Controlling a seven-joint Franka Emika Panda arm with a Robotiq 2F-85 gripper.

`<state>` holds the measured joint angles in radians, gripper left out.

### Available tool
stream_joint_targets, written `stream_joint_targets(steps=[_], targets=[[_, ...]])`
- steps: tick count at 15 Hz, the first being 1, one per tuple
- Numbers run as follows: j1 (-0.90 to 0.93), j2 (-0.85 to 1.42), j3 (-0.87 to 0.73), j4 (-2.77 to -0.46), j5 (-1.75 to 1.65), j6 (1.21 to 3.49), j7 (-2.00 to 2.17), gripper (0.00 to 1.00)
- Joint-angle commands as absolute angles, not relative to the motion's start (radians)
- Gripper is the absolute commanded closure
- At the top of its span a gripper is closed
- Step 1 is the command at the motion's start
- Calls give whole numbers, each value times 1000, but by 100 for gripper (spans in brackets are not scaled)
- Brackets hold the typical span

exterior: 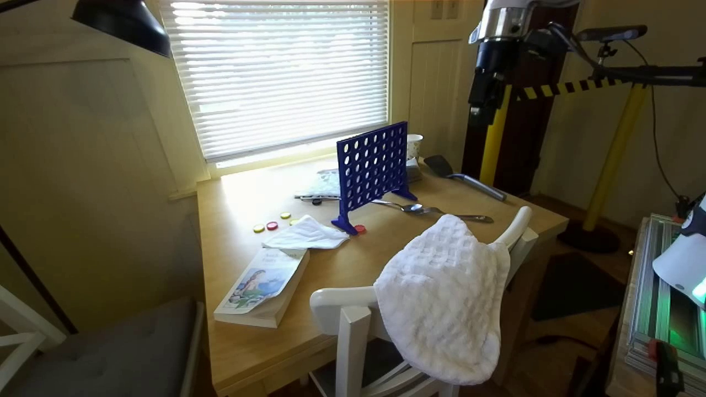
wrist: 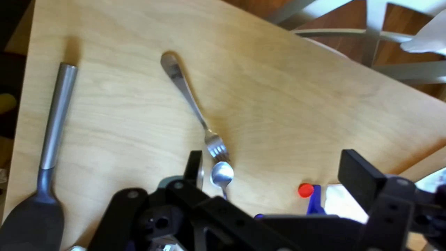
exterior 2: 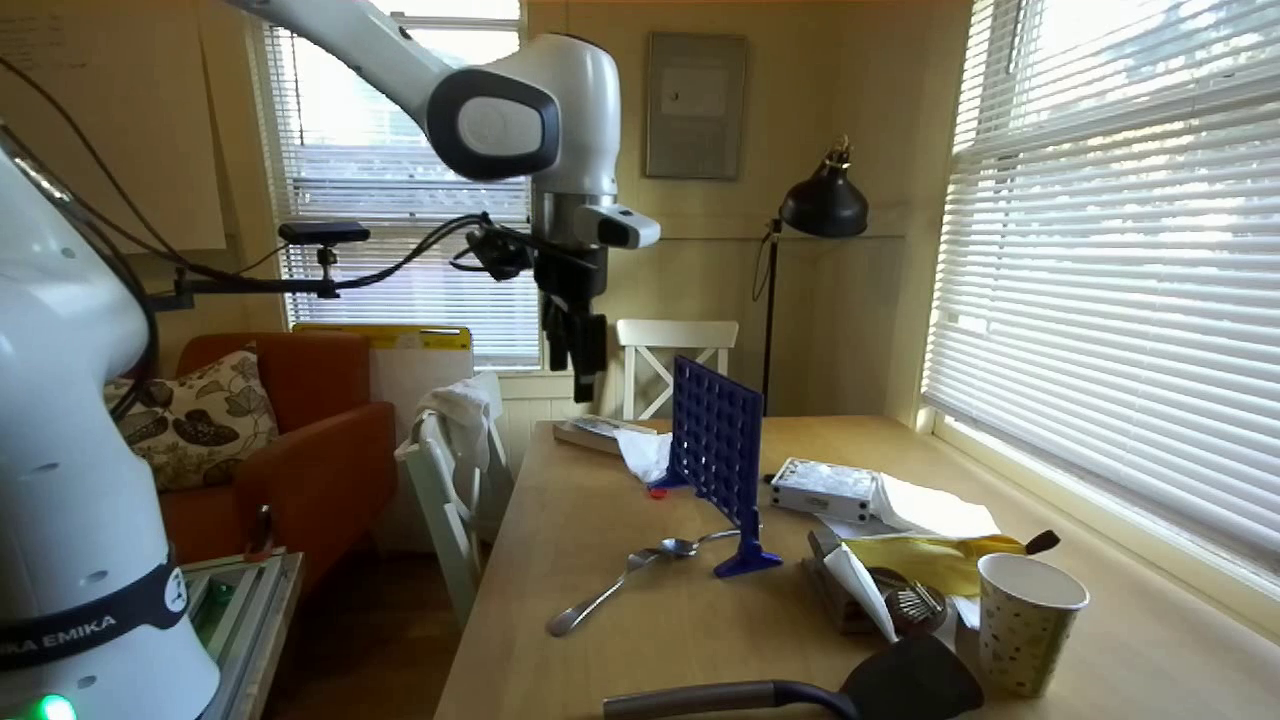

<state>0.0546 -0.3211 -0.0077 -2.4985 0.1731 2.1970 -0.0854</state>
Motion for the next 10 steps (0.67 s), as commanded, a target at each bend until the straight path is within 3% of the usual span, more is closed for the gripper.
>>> stream_joint_targets(steps=[1, 3, 4, 10], targets=[[3, -67, 27, -2347, -2, 2301, 21, 0], [-14, 56, 28, -2269, -139, 2343, 136, 0], [8, -79, 11, -2375, -46, 2330, 48, 0], [5, 62, 9, -2273, -106, 2348, 108, 0]])
